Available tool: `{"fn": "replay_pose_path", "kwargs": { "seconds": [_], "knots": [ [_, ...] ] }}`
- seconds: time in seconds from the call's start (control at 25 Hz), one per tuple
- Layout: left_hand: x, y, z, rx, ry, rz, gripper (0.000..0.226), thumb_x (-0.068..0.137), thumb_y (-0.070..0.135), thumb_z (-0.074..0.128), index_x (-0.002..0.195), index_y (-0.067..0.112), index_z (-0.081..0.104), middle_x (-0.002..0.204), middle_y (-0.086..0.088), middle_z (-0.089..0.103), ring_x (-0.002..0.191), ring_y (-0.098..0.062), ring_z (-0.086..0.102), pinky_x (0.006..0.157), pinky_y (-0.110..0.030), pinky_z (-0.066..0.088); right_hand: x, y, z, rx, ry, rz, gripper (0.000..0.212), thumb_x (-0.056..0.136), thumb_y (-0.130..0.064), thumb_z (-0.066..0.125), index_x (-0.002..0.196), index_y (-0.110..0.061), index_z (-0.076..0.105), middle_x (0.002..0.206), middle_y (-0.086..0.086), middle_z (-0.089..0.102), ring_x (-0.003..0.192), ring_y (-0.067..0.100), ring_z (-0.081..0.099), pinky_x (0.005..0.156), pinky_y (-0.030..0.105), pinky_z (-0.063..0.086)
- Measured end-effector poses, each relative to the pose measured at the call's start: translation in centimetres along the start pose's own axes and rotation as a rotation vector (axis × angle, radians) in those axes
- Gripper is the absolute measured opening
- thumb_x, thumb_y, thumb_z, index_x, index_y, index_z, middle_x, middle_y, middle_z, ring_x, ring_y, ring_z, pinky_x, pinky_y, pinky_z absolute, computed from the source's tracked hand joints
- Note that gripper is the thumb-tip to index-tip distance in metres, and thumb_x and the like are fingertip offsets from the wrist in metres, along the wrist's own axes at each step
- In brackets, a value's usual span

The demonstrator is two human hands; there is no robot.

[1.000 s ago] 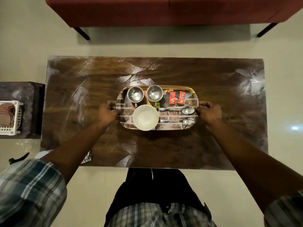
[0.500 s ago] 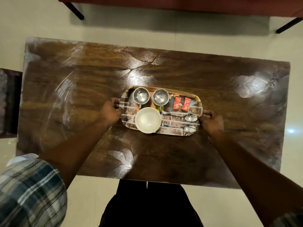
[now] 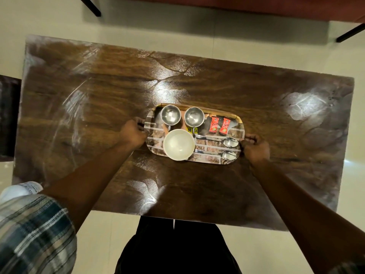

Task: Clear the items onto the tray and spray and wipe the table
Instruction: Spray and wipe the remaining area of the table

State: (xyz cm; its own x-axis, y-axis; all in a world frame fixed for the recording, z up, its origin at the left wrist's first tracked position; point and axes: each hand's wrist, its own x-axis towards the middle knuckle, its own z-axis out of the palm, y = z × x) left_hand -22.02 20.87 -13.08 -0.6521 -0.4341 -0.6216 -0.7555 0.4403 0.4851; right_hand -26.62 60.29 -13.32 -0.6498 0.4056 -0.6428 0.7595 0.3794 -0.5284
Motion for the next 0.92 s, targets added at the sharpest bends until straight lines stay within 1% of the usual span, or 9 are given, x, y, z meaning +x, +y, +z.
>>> {"fn": "replay_pose_path", "kwargs": {
  "seconds": [0.04,0.16,0.24,0.32,0.52,0.72,0.76,0.84,0.92],
  "knots": [
    [-0.5,0.3,-0.4,0.027,0.051,-0.009,0.026,0.089,0.008,0.075,0.114,0.014,0.071,0.096,-0.011,0.081,0.09,-0.025,0.073,0.081,-0.035,0.055,-0.7,-0.4,-0.1,-0.031,0.015,-0.023,0.023,0.096,-0.014,0.072,0.119,-0.017,0.069,0.115,0.007,0.077,0.098,0.022,0.073,0.088,0.042,0.063],
    [-2.6,1.4,-2.0,-0.051,0.13,-0.008,0.023,0.092,0.009,0.074,0.114,0.016,0.069,0.087,-0.001,0.075,0.079,-0.017,0.068,0.085,-0.038,0.057,-3.9,-2.1,0.1,-0.127,0.026,-0.145,0.038,0.098,-0.018,0.07,0.135,-0.014,0.064,0.13,0.004,0.073,0.108,0.018,0.069,0.079,0.024,0.055],
    [-5.7,2.1,-3.9,-0.121,0.145,0.04,0.02,0.094,0.009,0.074,0.111,0.017,0.068,0.085,0.005,0.07,0.074,-0.014,0.066,0.083,-0.038,0.057,-7.9,-3.9,0.9,-0.102,-0.056,-0.233,0.039,0.099,-0.015,0.069,0.137,-0.014,0.063,0.133,0.004,0.071,0.116,0.02,0.068,0.096,0.032,0.056],
    [-9.6,2.8,-5.9,-0.186,0.139,0.106,0.02,0.094,0.005,0.073,0.113,0.009,0.07,0.093,-0.004,0.073,0.083,-0.022,0.069,0.083,-0.037,0.058,-12.4,-5.8,2.1,-0.081,-0.147,-0.311,0.038,0.099,-0.011,0.068,0.136,-0.012,0.063,0.131,0.004,0.071,0.117,0.019,0.067,0.106,0.037,0.054],
    [-19.7,2.0,-11.6,-0.23,0.179,0.211,0.024,0.096,0.006,0.07,0.12,0.004,0.072,0.107,-0.01,0.076,0.097,-0.022,0.071,0.085,-0.027,0.054,-25.1,-8.5,4.9,-0.066,-0.354,-0.491,0.031,0.098,-0.011,0.069,0.129,-0.012,0.066,0.116,-0.004,0.069,0.103,0.011,0.066,0.084,0.016,0.05],
    [-27.1,-5.5,-17.4,-0.416,0.282,0.14,0.022,0.098,0.008,0.074,0.119,0.008,0.072,0.1,-0.003,0.074,0.084,-0.002,0.067,0.074,-0.004,0.05,-34.9,-7.5,8.5,-0.118,-0.519,-0.544,0.031,0.099,-0.01,0.066,0.13,-0.014,0.068,0.119,-0.003,0.073,0.105,0.01,0.069,0.097,0.031,0.055],
    [-28.4,-8.0,-18.5,-0.442,0.292,0.115,0.021,0.098,0.01,0.074,0.119,0.011,0.072,0.102,-0.003,0.075,0.088,-0.005,0.069,0.079,-0.009,0.054,-36.5,-6.9,9.6,-0.133,-0.539,-0.549,0.032,0.1,-0.011,0.067,0.131,-0.016,0.068,0.121,-0.003,0.072,0.106,0.01,0.069,0.097,0.033,0.056],
    [-30.3,-14.0,-20.4,-0.473,0.325,0.035,0.019,0.098,0.014,0.075,0.116,0.014,0.073,0.105,-0.005,0.077,0.095,-0.017,0.073,0.09,-0.032,0.061,-39.5,-5.7,12.0,-0.168,-0.551,-0.576,0.031,0.099,-0.013,0.068,0.13,-0.018,0.068,0.121,-0.004,0.072,0.106,0.01,0.07,0.096,0.032,0.056],
    [-31.5,-20.4,-22.4,-0.491,0.341,-0.055,0.017,0.097,0.011,0.076,0.114,0.01,0.074,0.108,-0.009,0.078,0.098,-0.026,0.075,0.093,-0.049,0.063,-42.3,-4.4,14.7,-0.203,-0.547,-0.606,0.03,0.098,-0.015,0.068,0.128,-0.021,0.069,0.117,-0.004,0.074,0.103,0.009,0.07,0.096,0.034,0.057]
  ]
}}
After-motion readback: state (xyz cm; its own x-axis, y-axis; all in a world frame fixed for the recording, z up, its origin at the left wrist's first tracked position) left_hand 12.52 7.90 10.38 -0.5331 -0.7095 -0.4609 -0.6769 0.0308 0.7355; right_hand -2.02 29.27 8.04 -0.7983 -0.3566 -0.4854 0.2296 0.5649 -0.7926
